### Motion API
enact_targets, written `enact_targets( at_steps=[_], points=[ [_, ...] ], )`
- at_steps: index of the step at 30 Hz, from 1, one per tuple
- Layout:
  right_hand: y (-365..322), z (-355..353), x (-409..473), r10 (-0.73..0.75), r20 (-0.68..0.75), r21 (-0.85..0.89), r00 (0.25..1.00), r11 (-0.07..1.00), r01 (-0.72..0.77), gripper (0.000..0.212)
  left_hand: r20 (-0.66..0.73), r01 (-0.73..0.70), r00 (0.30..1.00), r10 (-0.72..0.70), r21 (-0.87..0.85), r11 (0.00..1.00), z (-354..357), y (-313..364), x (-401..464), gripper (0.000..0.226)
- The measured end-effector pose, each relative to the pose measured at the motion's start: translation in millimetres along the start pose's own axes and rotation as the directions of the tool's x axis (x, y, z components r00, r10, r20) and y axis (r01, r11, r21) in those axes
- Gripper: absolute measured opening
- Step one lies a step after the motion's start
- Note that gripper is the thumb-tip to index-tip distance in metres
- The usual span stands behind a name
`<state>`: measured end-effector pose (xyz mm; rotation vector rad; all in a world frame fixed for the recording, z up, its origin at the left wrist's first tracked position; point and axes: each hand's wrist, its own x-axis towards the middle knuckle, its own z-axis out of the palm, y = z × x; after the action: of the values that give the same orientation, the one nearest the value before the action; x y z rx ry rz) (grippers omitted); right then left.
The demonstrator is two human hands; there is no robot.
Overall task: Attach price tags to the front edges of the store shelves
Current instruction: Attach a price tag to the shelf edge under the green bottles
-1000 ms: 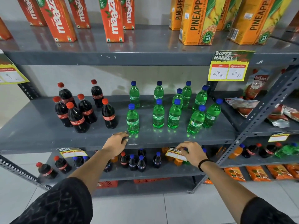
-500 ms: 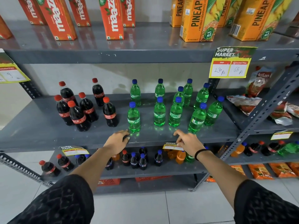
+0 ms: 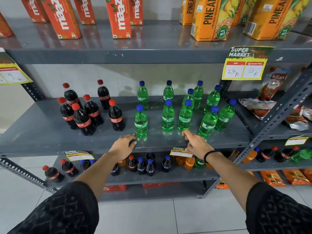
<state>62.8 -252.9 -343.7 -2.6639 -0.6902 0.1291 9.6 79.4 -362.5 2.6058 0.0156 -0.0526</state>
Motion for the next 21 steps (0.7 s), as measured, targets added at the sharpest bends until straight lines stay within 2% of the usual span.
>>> enact_targets(
  at_steps=[14,21],
  points=[
    [-14,-7,2,-0.010,0.054,-0.126,0.999,0.992,0.017,0.060,0.004,0.019,1.000,-0.019,-0.023,1.000,5,-3,0,0.037],
    [-16,-2,0,0.015,-0.022,-0.143,1.000,0.990,-0.018,0.064,0.004,0.032,0.999,-0.032,-0.027,0.999,7,-4,0,0.039]
  ],
)
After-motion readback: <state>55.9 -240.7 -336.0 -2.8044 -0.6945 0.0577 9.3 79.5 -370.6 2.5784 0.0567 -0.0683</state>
